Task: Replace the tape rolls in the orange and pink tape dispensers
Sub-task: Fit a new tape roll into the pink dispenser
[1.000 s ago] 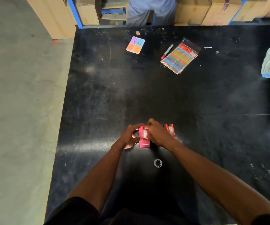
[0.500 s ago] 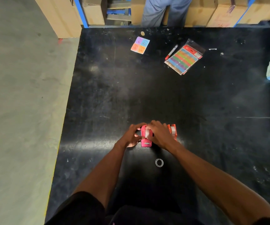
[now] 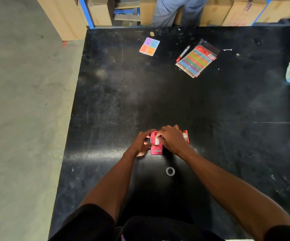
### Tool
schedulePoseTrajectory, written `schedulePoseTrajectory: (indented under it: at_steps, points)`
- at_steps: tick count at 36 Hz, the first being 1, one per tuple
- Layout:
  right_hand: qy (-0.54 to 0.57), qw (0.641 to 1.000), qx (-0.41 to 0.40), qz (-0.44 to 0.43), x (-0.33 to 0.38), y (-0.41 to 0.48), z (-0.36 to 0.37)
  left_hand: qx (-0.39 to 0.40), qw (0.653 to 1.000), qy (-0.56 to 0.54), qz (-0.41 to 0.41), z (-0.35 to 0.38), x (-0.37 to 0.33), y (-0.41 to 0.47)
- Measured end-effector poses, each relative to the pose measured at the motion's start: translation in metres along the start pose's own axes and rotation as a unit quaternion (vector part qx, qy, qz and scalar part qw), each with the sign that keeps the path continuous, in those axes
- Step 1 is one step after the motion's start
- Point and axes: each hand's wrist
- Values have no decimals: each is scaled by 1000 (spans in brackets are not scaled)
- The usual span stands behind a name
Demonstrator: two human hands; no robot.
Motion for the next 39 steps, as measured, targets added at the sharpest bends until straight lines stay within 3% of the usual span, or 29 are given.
schedulePoseTrajectory:
  at_steps: [21, 39]
  points:
    - [-44, 992, -69, -100, 5, -58, 34, 4, 1000, -6, -23, 6, 6, 4]
    - [-80, 995, -53, -14, 16, -52, 61, -2, 999, 15, -34, 5, -1, -1]
Point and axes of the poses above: each hand's wrist, its own y-axis towards the middle knuckle, its own z-axis out of the palm, x = y × z, and after that the axes turned 9 degrees about y, right-handed
